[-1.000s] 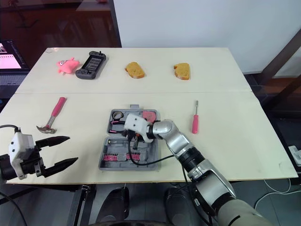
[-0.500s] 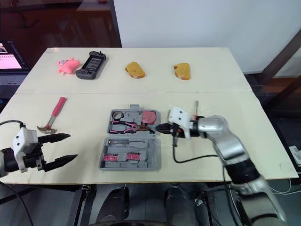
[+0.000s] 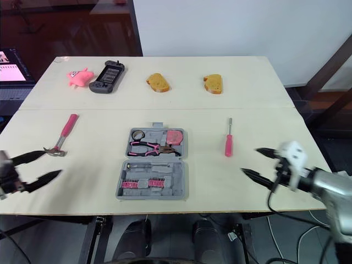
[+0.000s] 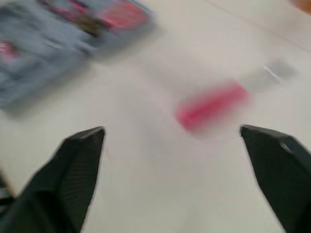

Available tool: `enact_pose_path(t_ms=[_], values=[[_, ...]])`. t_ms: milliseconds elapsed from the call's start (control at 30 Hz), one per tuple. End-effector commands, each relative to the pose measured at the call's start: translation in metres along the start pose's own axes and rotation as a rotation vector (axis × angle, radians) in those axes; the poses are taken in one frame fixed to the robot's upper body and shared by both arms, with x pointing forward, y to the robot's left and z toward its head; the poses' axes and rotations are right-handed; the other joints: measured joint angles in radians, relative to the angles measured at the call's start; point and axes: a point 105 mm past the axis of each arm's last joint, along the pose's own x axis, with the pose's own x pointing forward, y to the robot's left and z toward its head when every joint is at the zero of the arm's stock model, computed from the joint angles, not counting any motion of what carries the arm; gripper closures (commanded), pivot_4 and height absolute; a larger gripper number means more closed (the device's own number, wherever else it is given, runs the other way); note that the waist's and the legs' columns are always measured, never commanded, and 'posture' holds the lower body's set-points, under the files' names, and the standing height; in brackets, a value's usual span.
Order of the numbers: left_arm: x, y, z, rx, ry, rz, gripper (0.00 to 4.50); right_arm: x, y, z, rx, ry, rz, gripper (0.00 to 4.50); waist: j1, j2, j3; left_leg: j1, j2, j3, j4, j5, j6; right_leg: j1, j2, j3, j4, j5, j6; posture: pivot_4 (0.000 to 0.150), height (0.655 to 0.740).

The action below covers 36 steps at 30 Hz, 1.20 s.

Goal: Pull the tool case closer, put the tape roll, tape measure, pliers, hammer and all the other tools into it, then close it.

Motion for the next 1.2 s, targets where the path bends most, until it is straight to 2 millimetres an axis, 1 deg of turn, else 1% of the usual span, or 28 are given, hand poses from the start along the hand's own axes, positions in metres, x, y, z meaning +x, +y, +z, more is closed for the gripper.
enact_pose_path(t_ms=[33, 100, 167, 233, 333, 433, 533, 600, 633, 667, 700, 767, 800, 833, 900, 933, 967, 1067, 1200], values=[[-0.02, 0.021, 0.003, -0.024, -0.045, 0.119, 0.0, -0.011, -0.013, 0.011, -0.016, -0.099, -0.077, 0.03, -0.003, 0.0, 0.0, 0.0, 0.0, 0.0, 0.0, 0.0, 0.0, 0.0, 0.0, 0.0, 0.0, 0.0, 0.0, 0.15, 0.7207], [-0.026, 0.027, 0.001, -0.051, -0.057, 0.161, 0.0, -0.009, -0.016, 0.014, -0.01, -0.119, -0.085, 0.03, -0.002, 0.0, 0.0, 0.002, 0.0, 0.0, 0.001, 0.0, 0.0, 0.0, 0.0, 0.0, 0.001, 0.001, -0.002, 0.15, 0.7207], [-0.031, 0.029, -0.001, -0.07, -0.07, 0.19, 0.0, -0.004, -0.016, 0.022, -0.001, -0.152, -0.082, 0.03, -0.002, 0.0, 0.0, 0.007, 0.0, 0.0, 0.001, 0.0, 0.0, 0.005, 0.0, 0.0, 0.001, 0.001, -0.002, 0.15, 0.7207], [-0.033, 0.029, -0.001, -0.08, -0.082, 0.201, 0.0, 0.001, -0.016, 0.027, -0.002, -0.168, -0.075, 0.03, -0.002, 0.0, 0.0, 0.013, 0.0, 0.0, -0.001, 0.0, -0.001, 0.011, -0.001, 0.0, 0.0, 0.0, -0.002, 0.15, 0.7207], [-0.032, 0.026, 0.002, -0.1, -0.103, 0.218, 0.0, 0.012, -0.009, 0.036, -0.005, -0.183, -0.029, 0.03, 0.002, 0.0, 0.0, 0.013, 0.0, 0.0, -0.002, 0.0, -0.001, 0.012, -0.001, 0.0, -0.001, 0.0, -0.002, 0.15, 0.7207], [-0.032, 0.03, 0.004, -0.112, -0.125, 0.297, 0.0, 0.03, 0.008, 0.058, -0.013, -0.213, 0.076, 0.03, 0.001, 0.0, 0.0, 0.013, 0.0, 0.0, -0.002, 0.0, -0.001, 0.012, -0.001, 0.0, 0.0, 0.0, -0.001, 0.15, 0.7207], [-0.028, 0.043, 0.01, -0.167, -0.135, 0.406, 0.0, 0.05, 0.042, 0.095, -0.018, -0.23, 0.259, 0.03, -0.002, 0.0, 0.0, 0.013, 0.0, 0.0, -0.001, 0.0, -0.001, 0.012, 0.0, 0.0, 0.001, 0.0, -0.002, 0.15, 0.7207], [-0.022, 0.049, 0.012, -0.23, -0.126, 0.428, 0.0, 0.057, 0.055, 0.114, -0.027, -0.242, 0.327, 0.03, 0.0, 0.001, 0.0, 0.013, 0.0, 0.0, -0.001, 0.0, -0.001, 0.012, 0.0, 0.0, 0.001, 0.0, -0.002, 0.15, 0.7207], [-0.019, 0.05, 0.013, -0.245, -0.117, 0.436, 0.0, 0.058, 0.058, 0.12, -0.028, -0.244, 0.344, 0.03, 0.003, 0.0, 0.0, 0.013, 0.0, 0.0, -0.001, 0.0, -0.001, 0.012, 0.0, 0.0, 0.001, 0.0, -0.002, 0.15, 0.7207], [-0.015, 0.051, 0.015, -0.247, -0.108, 0.436, 0.0, 0.061, 0.063, 0.126, -0.034, -0.243, 0.367, 0.03, 0.004, -0.002, -0.001, 0.013, 0.0, 0.0, -0.001, 0.0, -0.001, 0.012, 0.0, 0.0, 0.0, 0.0, -0.001, 0.15, 0.7207], [-0.008, 0.052, 0.019, -0.247, -0.096, 0.424, 0.0, 0.065, 0.073, 0.134, -0.058, -0.236, 0.409, 0.03, 0.005, -0.003, -0.001, 0.013, 0.0, 0.0, -0.002, 0.0, -0.001, 0.012, 0.0, 0.0, 0.0, 0.0, -0.001, 0.15, 0.7207], [0.012, 0.057, 0.031, -0.242, -0.065, 0.416, 0.0, 0.071, 0.099, 0.155, -0.121, -0.227, 0.523, 0.03, 0.007, -0.002, 0.0, 0.012, 0.0, 0.0, -0.002, 0.0, -0.001, 0.012, -0.001, 0.0, -0.001, 0.0, -0.001, 0.15, 0.7207], [0.021, 0.061, 0.035, -0.239, -0.046, 0.424, 0.0, 0.073, 0.11, 0.163, -0.136, -0.222, 0.574, 0.03, 0.009, -0.003, 0.0, 0.012, 0.0, 0.0, -0.001, 0.0, -0.001, 0.012, -0.001, 0.0, 0.0, 0.0, -0.001, 0.15, 0.7207], [0.028, 0.068, 0.037, -0.227, -0.007, 0.468, 0.0, 0.073, 0.119, 0.168, -0.147, -0.217, 0.612, 0.03, 0.012, -0.003, 0.0, 0.012, 0.0, -0.001, -0.001, 0.0, -0.001, 0.011, 0.0, 0.0, 0.0, 0.0, -0.002, 0.15, 0.7207], [0.034, 0.078, 0.037, -0.221, 0.041, 0.532, 0.0, 0.074, 0.126, 0.173, -0.153, -0.207, 0.636, 0.03, 0.011, -0.005, -0.001, 0.012, 0.0, -0.001, -0.001, 0.0, -0.001, 0.011, 0.0, 0.0, 0.001, 0.0, -0.002, 0.15, 0.7207], [0.039, 0.08, 0.037, -0.249, 0.065, 0.542, 0.0, 0.076, 0.128, 0.176, -0.153, -0.207, 0.636, 0.03, 0.008, -0.005, -0.002, 0.012, 0.0, -0.001, -0.001, 0.0, -0.001, 0.011, 0.0, 0.0, -0.001, 0.0, -0.002, 0.15, 0.7207], [0.046, 0.079, 0.038, -0.284, 0.071, 0.521, 0.0, 0.077, 0.131, 0.178, -0.147, -0.211, 0.639, 0.03, 0.006, -0.005, -0.002, 0.012, 0.0, -0.001, -0.001, 0.0, -0.001, 0.012, 0.0, 0.0, -0.001, 0.0, -0.001, 0.15, 0.7207], [0.07, 0.076, 0.046, -0.316, 0.072, 0.448, 0.0, 0.078, 0.141, 0.18, -0.152, -0.208, 0.659, 0.03, 0.004, -0.005, -0.001, 0.01, 0.0, -0.001, -0.001, -0.001, -0.001, 0.011, 0.0, 0.0, -0.001, 0.002, 0.003, 0.15, 0.7207], [0.092, 0.078, 0.048, -0.346, 0.093, 0.408, 0.0, 0.077, 0.141, 0.179, -0.164, -0.194, 0.644, 0.03, 0.003, -0.005, -0.001, 0.01, 0.0, -0.002, -0.002, -0.001, -0.001, 0.009, 0.001, -0.002, 0.004, 0.002, 0.003, 0.15, 0.7207]])
